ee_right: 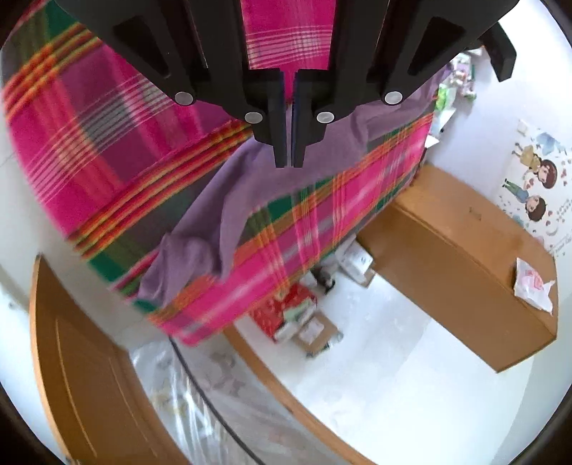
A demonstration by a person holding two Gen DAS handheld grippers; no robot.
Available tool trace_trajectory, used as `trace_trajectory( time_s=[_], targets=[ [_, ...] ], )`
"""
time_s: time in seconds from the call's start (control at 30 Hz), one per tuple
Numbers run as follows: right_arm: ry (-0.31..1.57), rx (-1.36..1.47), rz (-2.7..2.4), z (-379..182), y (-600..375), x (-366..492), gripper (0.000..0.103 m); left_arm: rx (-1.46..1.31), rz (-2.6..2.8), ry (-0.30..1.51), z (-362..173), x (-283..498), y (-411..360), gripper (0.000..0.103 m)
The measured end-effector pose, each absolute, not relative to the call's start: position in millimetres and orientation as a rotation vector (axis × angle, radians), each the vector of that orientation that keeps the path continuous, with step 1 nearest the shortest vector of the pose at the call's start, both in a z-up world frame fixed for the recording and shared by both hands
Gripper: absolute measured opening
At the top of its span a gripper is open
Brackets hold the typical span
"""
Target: Fold clothes
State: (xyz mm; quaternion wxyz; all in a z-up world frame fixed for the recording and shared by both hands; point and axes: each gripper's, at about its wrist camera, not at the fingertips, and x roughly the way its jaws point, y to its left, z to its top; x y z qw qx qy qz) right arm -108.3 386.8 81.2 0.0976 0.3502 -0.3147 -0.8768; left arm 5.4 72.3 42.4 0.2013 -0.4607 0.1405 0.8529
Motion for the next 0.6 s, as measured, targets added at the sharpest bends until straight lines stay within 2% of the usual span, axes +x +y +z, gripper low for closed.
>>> trace_trajectory(
  time_s=[0.03, 0.07, 0.23, 0.27, 0.33, 0.4, 0.47, 0.53, 0.6],
  targets=[
    [-0.924, 1.037, -2.600, 82.6, 388.5, -107.5, 0.003, -1.302, 2.380, 0.415, 40.1, 4.1, 74.4, 0.023],
    [-0.912, 1.047, -2.599, 82.8, 388.0, -107.8, 0.003, -1.310, 2.377, 0.441, 37.7, 4.0, 76.9, 0.024],
    [-0.861, 1.113, -2.575, 70.5, 382.2, -108.0, 0.007, -1.342, 2.360, 0.501, 29.9, 5.6, 82.3, 0.024],
    [-0.874, 1.131, -2.563, 66.1, 382.4, -109.2, 0.011, -1.343, 2.356, 0.505, 28.8, 5.5, 82.4, 0.024],
    [-0.904, 1.163, -2.533, 57.5, 383.1, -112.0, 0.014, -1.346, 2.345, 0.510, 26.7, 4.8, 82.9, 0.024],
    [-0.944, 1.188, -2.494, 48.9, 384.1, -115.7, 0.028, -1.356, 2.329, 0.493, 23.8, 1.5, 84.2, 0.024],
    [-0.977, 1.185, -2.460, 42.8, 382.4, -119.5, 0.035, -1.365, 2.324, 0.455, 23.3, -0.3, 84.4, 0.024],
    [-1.002, 1.180, -2.432, 39.1, 380.7, -122.2, 0.036, -1.366, 2.318, 0.413, 23.3, -0.2, 84.0, 0.022],
    [-1.027, 1.176, -2.395, 34.2, 378.9, -125.9, 0.036, -1.363, 2.312, 0.404, 23.3, 1.5, 83.8, 0.012]
  ],
)
